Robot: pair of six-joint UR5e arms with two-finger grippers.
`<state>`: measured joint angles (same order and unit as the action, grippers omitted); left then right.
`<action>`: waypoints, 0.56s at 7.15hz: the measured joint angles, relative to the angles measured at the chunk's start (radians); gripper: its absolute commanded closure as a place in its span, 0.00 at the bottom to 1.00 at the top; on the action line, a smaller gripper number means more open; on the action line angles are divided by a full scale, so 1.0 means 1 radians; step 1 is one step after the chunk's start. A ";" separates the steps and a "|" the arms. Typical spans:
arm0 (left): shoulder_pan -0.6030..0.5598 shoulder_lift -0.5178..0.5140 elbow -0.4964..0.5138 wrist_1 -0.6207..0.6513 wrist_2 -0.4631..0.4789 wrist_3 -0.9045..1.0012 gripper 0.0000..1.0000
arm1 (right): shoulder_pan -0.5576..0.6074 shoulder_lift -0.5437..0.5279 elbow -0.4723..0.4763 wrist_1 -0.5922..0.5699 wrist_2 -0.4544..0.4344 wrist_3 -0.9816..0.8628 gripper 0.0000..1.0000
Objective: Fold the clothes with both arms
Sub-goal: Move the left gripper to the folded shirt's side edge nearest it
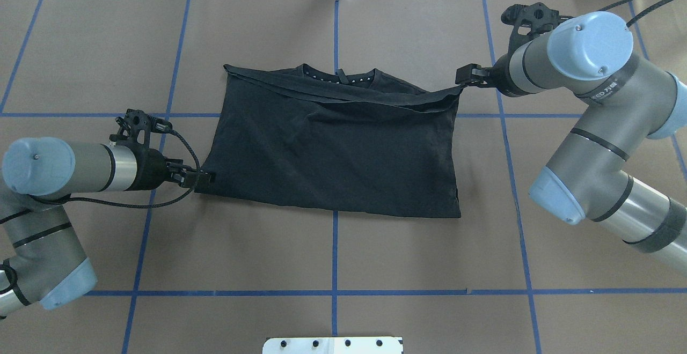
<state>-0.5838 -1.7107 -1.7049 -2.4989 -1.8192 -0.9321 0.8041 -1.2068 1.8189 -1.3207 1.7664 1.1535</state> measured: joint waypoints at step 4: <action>0.046 0.001 0.021 -0.017 0.002 -0.022 0.30 | 0.000 0.001 -0.002 0.000 0.000 -0.006 0.00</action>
<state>-0.5378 -1.7093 -1.6838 -2.5155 -1.8173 -0.9538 0.8038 -1.2058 1.8171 -1.3207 1.7666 1.1473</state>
